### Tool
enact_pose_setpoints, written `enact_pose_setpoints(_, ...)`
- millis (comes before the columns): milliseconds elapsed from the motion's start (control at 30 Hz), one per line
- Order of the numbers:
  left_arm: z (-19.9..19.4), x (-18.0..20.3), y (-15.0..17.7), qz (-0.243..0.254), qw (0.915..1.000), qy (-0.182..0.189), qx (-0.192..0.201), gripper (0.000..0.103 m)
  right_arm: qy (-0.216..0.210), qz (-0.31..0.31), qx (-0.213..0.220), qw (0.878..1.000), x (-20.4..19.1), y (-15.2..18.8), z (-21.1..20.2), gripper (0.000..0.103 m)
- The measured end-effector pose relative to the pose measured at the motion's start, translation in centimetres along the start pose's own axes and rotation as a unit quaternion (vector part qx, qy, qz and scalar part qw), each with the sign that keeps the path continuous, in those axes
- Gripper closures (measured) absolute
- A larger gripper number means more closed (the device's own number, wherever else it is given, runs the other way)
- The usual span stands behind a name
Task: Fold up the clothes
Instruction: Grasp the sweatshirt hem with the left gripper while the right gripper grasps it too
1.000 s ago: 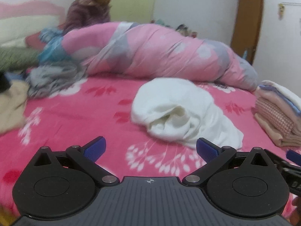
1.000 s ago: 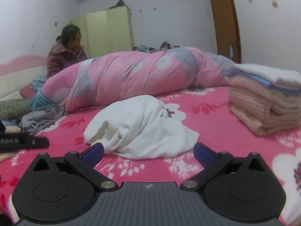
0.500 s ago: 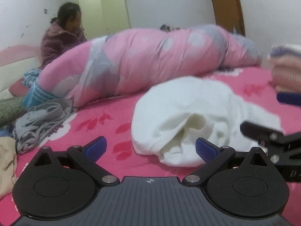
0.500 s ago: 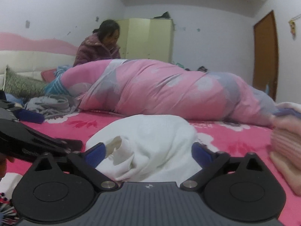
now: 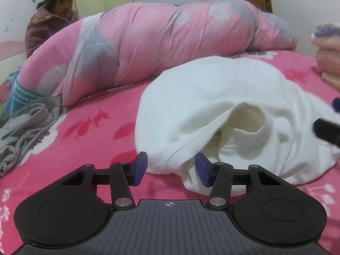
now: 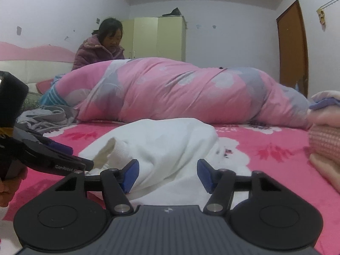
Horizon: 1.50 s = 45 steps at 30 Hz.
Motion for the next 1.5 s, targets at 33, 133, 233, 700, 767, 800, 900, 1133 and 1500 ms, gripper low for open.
enact_pose_setpoints(33, 0.4, 0.2, 0.0, 0.01, 0.9999, -0.003, -0.001, 0.051, 0.001, -0.001, 0.0, 1.0, 0.0, 0.0, 0.0, 0.04)
enact_pose_setpoints(133, 1.2, 0.4, -0.1, 0.026, 0.9996, -0.013, -0.001, 0.051, 0.001, -0.007, 0.001, 1.0, -0.3, 0.0, 0.0, 0.04)
enact_pose_setpoints(233, 1.4, 0.0, -0.5, 0.021, 0.9996, -0.021, 0.002, 0.07, 0.005, -0.012, -0.004, 1.0, -0.4, 0.2, 0.3, 0.04)
enact_pose_setpoints(700, -7.9, -2.7, -4.9, -0.011, 0.9911, -0.078, 0.108, 0.101, 0.022, 0.015, -0.002, 1.0, 0.8, 0.4, 0.2, 0.04)
enact_pose_setpoints(767, -10.5, -2.7, -5.8, -0.011, 0.9896, -0.072, 0.124, 0.101, 0.026, 0.021, 0.001, 0.999, 1.2, 0.3, 0.0, 0.04)
enact_pose_setpoints(800, -11.8, -2.7, -6.1, -0.013, 0.9886, -0.07, 0.132, 0.101, 0.028, 0.022, 0.005, 0.999, 1.3, 0.3, -0.3, 0.04)
enact_pose_setpoints(900, -15.6, -2.2, -6.6, -0.023, 0.9848, -0.079, 0.153, 0.101, 0.03, 0.027, 0.023, 0.999, 1.6, 0.3, -1.1, 0.04)
enact_pose_setpoints(1133, -21.3, -2.3, -5.8, -0.056, 0.9828, -0.043, 0.17, 0.101, 0.02, 0.059, 0.061, 0.996, 2.2, 0.8, -7.4, 0.04)
enact_pose_setpoints(1500, -28.1, -2.9, -4.5, -0.089, 0.9762, -0.006, 0.197, 0.101, -0.053, -0.071, 0.124, 0.988, -10.5, 0.4, -14.9, 0.028)
Point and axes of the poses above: each gripper's, at about its wrist camera, not at the fingertips, and z roughly the way its jaws point, x to its right, y to its underside, the point moved 3 cm from there along z, roughly the way its jaws point, and after that the axes turned 1 degree about -x, right-handed, at the moved point
